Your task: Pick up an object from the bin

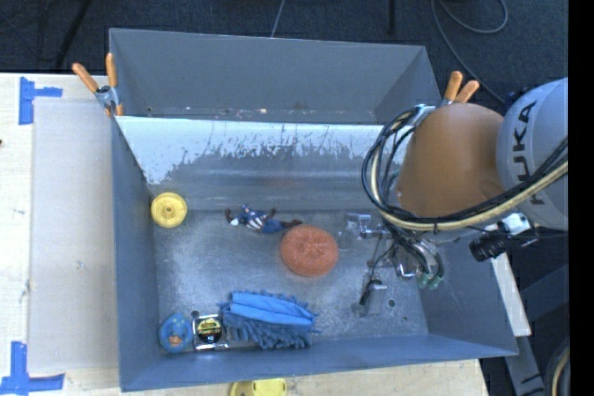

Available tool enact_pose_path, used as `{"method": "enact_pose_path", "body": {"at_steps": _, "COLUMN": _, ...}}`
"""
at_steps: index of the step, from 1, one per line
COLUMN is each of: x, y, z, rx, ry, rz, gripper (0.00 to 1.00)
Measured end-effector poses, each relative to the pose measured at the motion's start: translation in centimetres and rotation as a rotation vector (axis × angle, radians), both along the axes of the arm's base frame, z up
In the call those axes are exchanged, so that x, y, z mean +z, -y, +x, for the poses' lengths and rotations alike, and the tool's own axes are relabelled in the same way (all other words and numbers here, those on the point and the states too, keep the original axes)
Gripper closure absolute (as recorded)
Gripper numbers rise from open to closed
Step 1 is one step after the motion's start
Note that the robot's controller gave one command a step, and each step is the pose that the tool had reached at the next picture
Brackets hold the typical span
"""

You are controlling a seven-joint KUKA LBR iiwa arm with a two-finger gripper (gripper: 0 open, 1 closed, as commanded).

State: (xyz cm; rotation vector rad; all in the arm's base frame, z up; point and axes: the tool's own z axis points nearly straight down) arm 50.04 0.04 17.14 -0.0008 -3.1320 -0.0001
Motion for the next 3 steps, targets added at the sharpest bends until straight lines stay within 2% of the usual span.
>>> {"method": "enact_pose_path", "body": {"at_steps": 1, "x": 0.4, "y": 0.0, "z": 0.2, "rx": 0.000, "ry": 0.008, "rz": 0.000, "gripper": 0.00}}
{"method": "enact_pose_path", "body": {"at_steps": 2, "x": -5.3, "y": -3.2, "z": 4.7, "rx": 0.032, "ry": 0.019, "rz": 0.001, "gripper": 0.00}}
{"method": "enact_pose_path", "body": {"at_steps": 3, "x": -9.4, "y": -3.0, "z": 4.6, "rx": -0.077, "ry": 0.014, "rz": 0.000, "gripper": 1.00}}
